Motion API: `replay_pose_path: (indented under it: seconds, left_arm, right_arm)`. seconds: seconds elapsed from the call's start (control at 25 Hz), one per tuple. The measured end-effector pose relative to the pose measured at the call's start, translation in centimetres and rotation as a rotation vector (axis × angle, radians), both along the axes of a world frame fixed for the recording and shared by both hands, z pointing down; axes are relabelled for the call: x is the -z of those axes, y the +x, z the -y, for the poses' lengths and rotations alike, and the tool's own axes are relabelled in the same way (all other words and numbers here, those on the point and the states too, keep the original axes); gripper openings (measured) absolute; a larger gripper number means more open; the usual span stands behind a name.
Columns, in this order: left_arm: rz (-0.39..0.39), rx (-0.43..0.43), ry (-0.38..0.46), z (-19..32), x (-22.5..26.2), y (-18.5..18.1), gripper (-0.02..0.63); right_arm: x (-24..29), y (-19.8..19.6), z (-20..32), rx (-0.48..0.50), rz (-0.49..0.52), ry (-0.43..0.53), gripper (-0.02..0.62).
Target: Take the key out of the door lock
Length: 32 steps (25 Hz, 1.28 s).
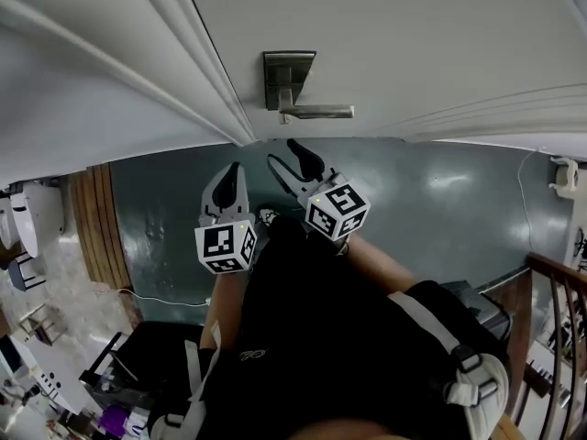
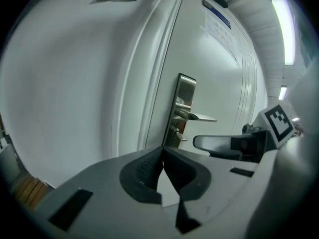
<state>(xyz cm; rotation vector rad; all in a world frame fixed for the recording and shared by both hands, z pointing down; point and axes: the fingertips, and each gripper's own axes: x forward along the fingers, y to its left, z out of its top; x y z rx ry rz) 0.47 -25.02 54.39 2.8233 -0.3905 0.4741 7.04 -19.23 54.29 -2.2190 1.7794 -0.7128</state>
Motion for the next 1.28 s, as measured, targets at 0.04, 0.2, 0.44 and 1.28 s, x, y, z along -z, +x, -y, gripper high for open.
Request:
replay_pose_path:
  seconds: [0.04,0.2,0.44,1.28]
  left_arm:
    - [0.003,-0.01,-0.003,0.0,-0.3,0.1,0.023]
    - [0.018,-0.051,0.0,0.3,-1.4,0.9,0.023]
    - [0.024,-0.093,-0.008,-0.2,-1.9,1.7,0.023]
    - [-0.003,-0.03,-0.053,1.2,-2.3,3.2,0.023]
  right_arm:
    - [-0.2,0.2,-0.1,-0.022,0.031,0.016,0.225]
    - [-1.1,1.4,-0.1,-0.092,0.123,0.056,0.219]
    - [-1.5,3.1,-0.6,-0.182,0.26,0.137,0.204]
    - [-2.0,6.4,1.8,-0.265,0.603,0.295,0.173]
